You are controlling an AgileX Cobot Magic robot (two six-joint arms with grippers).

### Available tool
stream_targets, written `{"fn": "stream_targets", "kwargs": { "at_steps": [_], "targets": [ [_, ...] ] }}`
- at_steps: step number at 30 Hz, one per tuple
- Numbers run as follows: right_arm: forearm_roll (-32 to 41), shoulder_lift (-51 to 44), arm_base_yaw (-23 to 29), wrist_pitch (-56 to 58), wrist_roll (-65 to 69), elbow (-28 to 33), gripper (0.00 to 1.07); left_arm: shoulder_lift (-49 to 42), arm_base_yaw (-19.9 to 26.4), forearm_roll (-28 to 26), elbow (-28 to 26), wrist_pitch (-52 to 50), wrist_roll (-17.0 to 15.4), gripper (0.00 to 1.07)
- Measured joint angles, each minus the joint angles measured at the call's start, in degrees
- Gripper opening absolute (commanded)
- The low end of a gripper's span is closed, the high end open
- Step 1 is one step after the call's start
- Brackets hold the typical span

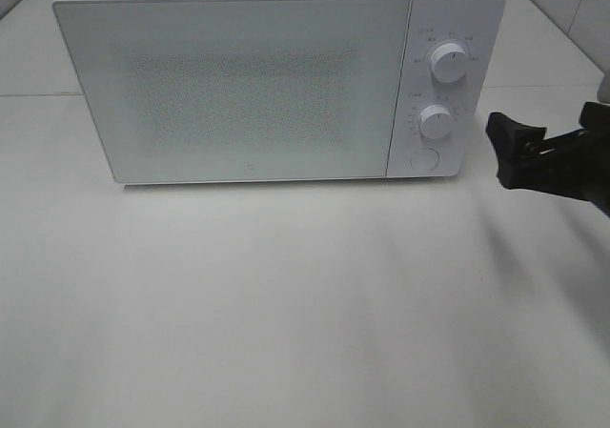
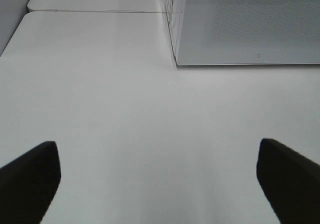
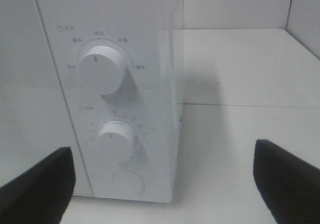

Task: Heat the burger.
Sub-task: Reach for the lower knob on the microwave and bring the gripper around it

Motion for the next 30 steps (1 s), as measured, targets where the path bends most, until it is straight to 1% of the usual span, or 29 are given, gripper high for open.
{"fn": "stream_targets", "kwargs": {
  "at_steps": [1, 2, 3, 4, 5, 6, 7, 8, 10, 11, 13, 15, 16, 18, 19, 21, 24, 26, 30],
  "targets": [
    [0.00, 0.00, 0.00, 0.00, 0.00, 0.00, 0.93, 0.00, 0.00, 0.00, 0.00, 0.00, 0.00, 1.02],
    [6.82, 0.40, 5.44, -0.40, 0.00, -0.06, 0.93, 0.00, 0.00, 0.00, 0.00, 0.00, 0.00, 1.02],
    [10.31, 0.86, 8.19, -0.52, -0.57, -0.17, 0.93, 0.00, 0.00, 0.00, 0.00, 0.00, 0.00, 1.02],
    [10.31, 0.86, 8.19, -0.52, -0.57, -0.17, 0.93, 0.00, 0.00, 0.00, 0.00, 0.00, 0.00, 1.02],
    [16.27, 2.18, 12.49, -0.52, -1.83, -0.97, 0.93, 0.00, 0.00, 0.00, 0.00, 0.00, 0.00, 1.02],
    [18.68, 3.04, 13.98, -0.52, -2.46, -1.49, 0.93, 0.00, 0.00, 0.00, 0.00, 0.00, 0.00, 1.02],
    [18.68, 3.04, 13.98, -0.52, -2.46, -1.49, 0.93, 0.00, 0.00, 0.00, 0.00, 0.00, 0.00, 1.02],
    [23.26, 5.04, 17.30, -0.52, -4.01, -3.15, 0.93, 0.00, 0.00, 0.00, 0.00, 0.00, 0.00, 1.02],
    [24.35, 5.90, 18.22, -0.52, -4.81, -4.07, 0.93, 0.00, 0.00, 0.00, 0.00, 0.00, 0.00, 1.02],
    [25.55, 7.79, 19.71, -0.52, -5.67, -5.79, 0.93, 0.00, 0.00, 0.00, 0.00, 0.00, 0.00, 1.02],
    [25.73, 8.88, 20.11, -0.52, -6.02, -6.76, 0.93, 0.00, 0.00, 0.00, 0.00, 0.00, 0.00, 1.02],
    [26.36, 12.03, 20.51, -0.52, -6.19, -9.22, 0.93, 0.00, 0.00, 0.00, 0.00, 0.00, 0.00, 1.02],
    [26.36, 12.03, 20.51, -0.52, -6.19, -9.22, 0.93, 0.00, 0.00, 0.00, 0.00, 0.00, 0.00, 1.02],
    [27.85, 14.73, 20.51, -0.52, -6.19, -11.46, 0.93, 0.00, 0.00, 0.00, 0.00, 0.00, 0.00, 1.02],
    [27.85, 14.73, 20.51, -0.52, -6.19, -11.46, 0.93, 0.00, 0.00, 0.00, 0.00, 0.00, 0.00, 1.02],
    [28.36, 17.82, 20.51, -0.52, -6.19, -14.90, 0.93, 0.00, 0.00, 0.00, 0.00, 0.00, 0.00, 1.02],
    [28.48, 18.62, 20.51, -0.52, -6.19, -15.93, 0.93, 0.00, 0.00, 0.00, 0.00, 0.00, 0.00, 1.02],
    [29.34, 20.51, 20.51, -0.52, -6.76, -18.68, 0.93, 0.00, 0.00, 0.00, 0.00, 0.00, 0.00, 1.02],
    [30.48, 22.06, 20.51, -0.52, -8.31, -20.86, 0.93, 0.00, 0.00, 0.00, 0.00, 0.00, 0.00, 1.02]
  ]
}}
